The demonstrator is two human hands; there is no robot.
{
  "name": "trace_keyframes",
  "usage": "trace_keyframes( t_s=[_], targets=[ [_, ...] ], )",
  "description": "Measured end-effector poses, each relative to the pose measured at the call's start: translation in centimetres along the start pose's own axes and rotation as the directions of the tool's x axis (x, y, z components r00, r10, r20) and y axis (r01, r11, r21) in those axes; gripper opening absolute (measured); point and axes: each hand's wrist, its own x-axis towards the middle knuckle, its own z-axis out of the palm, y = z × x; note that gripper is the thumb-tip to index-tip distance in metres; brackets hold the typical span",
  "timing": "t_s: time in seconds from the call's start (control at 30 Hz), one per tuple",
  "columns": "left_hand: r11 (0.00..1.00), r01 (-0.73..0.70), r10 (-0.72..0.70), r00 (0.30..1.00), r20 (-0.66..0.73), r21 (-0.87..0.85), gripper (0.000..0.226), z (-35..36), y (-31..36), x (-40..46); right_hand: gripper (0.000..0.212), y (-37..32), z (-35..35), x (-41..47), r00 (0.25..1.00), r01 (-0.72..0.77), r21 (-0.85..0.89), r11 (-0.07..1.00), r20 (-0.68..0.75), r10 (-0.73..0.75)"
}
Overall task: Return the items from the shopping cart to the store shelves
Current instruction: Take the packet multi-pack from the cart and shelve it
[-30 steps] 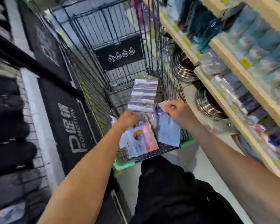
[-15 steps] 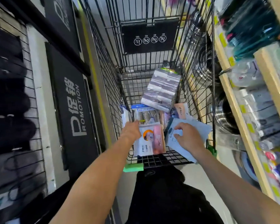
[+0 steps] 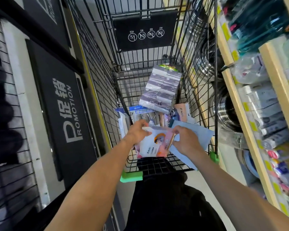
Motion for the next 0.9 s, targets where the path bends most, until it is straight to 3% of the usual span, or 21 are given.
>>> trace_keyframes(
  t_s=[0.07,0.13,0.23,0.3,0.37,0.47,0.57,0.7,0.9],
  targets=[
    [0.998,0.012,-0.016,0.998,-0.063,-0.066,0.018,0.2,0.5,0.8,0.039,0.2,-0.3,0.0,1.0,-0.004,0.024,1.0,0.0,0.004],
    [1.0,0.005,-0.006,0.989,-0.146,-0.005,0.007,-0.2,1.8,1.8,0.037,0.3,-0.7,0.3,1.0,0.004,0.024,1.0,0.012,-0.005],
    [0.998,0.043,-0.031,0.975,-0.222,0.048,0.012,-0.9,4.4,3.4,0.033,0.2,-1.0,0.8,0.999,-0.007,0.051,0.999,0.036,0.005],
    [0.997,0.069,-0.065,0.981,-0.184,0.018,0.009,-1.2,6.0,4.7,0.03,0.3,-0.9,0.9,0.999,-0.01,0.032,0.999,0.039,0.008],
    [0.985,0.107,-0.122,0.986,-0.111,-0.136,0.009,-0.9,7.3,6.1,0.027,0.2,-0.7,0.9,0.999,-0.011,-0.003,1.0,0.05,0.012],
    [0.859,0.209,-0.257,0.965,-0.042,-0.468,0.021,0.2,8.0,8.6,0.021,0.0,-0.4,1.5,0.997,-0.019,0.011,1.0,0.074,0.019],
    [0.638,0.279,-0.328,0.942,0.075,-0.717,0.026,1.7,8.6,10.5,0.019,-0.2,-0.6,2.4,0.996,-0.044,0.045,0.998,0.084,0.04],
    [0.455,0.317,-0.371,0.917,0.146,-0.832,0.035,2.1,9.3,12.0,0.019,0.5,-0.9,3.0,0.996,-0.077,0.043,0.996,0.054,0.075],
    [0.337,0.315,-0.319,0.925,0.207,-0.887,0.033,2.9,10.5,13.2,0.017,1.3,-1.4,3.3,0.995,-0.1,0.192,0.976,0.047,0.093]
  ],
)
